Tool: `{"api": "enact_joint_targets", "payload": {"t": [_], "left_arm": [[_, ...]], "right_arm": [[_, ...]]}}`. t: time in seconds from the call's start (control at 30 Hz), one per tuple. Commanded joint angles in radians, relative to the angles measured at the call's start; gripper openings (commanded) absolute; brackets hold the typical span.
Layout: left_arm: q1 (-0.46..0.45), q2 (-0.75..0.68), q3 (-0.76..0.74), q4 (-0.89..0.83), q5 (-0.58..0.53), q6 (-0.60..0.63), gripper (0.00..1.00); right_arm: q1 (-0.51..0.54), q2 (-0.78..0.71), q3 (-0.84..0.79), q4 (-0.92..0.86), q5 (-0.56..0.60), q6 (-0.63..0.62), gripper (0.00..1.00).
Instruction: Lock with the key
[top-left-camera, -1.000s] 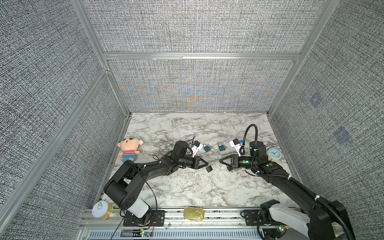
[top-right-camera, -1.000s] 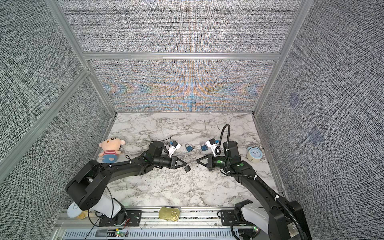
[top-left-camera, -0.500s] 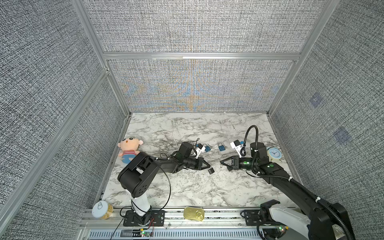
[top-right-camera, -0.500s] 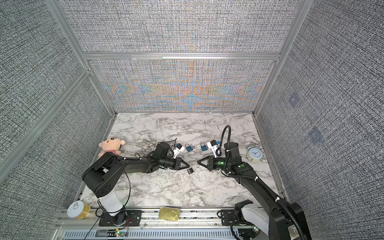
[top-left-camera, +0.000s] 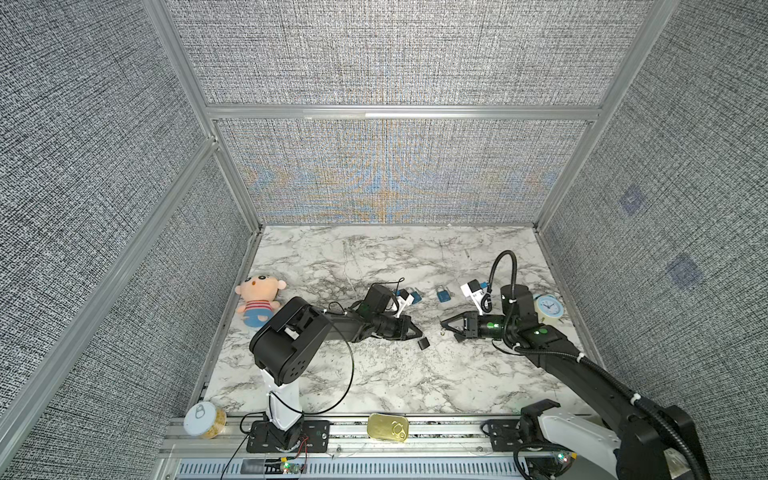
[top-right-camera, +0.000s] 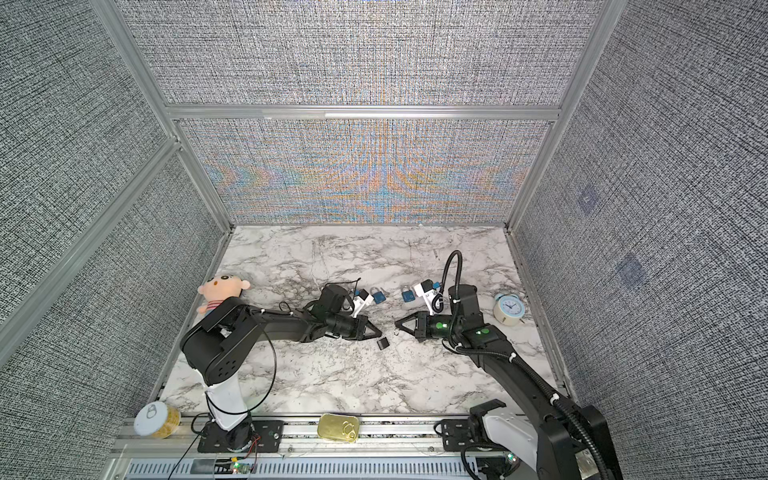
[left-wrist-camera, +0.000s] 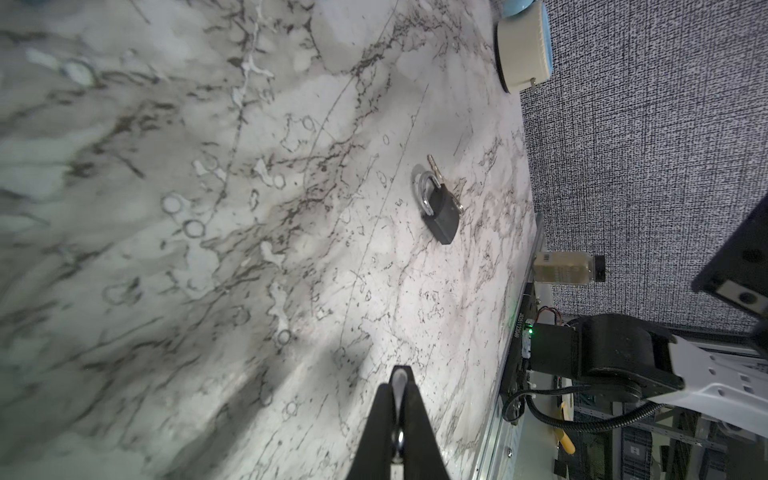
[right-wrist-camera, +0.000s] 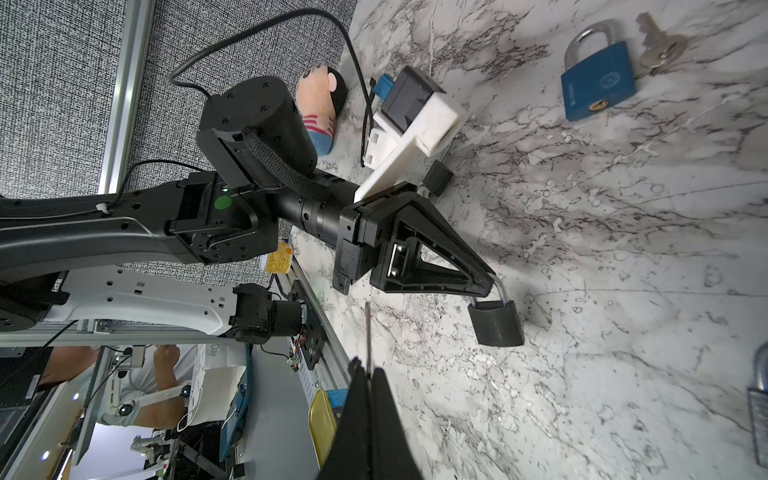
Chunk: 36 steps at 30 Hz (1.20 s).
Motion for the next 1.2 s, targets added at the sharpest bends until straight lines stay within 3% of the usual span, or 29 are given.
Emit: {"api": "enact_joint_targets", "payload": {"t": [0.0, 0.33, 0.73, 1.17], "left_arm": [[0.001, 0.012, 0.014, -0.033, -0.014, 0.023, 0.08], [0.0, 0.015, 0.031, -0.094, -0.083, 0.033, 0.25], [0.032, -0.119, 0.016, -0.168, -0.236, 0.051, 0.26], [0.076, -0.248, -0.033, -0.165, -0.269, 0.049, 0.27]], "right_arm": [[-0.001, 0.001, -0.003, 0.011, 0.005, -0.001, 0.0], [-0.002, 0.002, -0.001, 0.011, 0.008, 0.001, 0.0], [0.008, 0.082, -0.007, -0.025, 0.123, -0.036, 0.0], [0.077, 0.295, -0.021, 0.101, 0.202, -0.022, 0.0]]}}
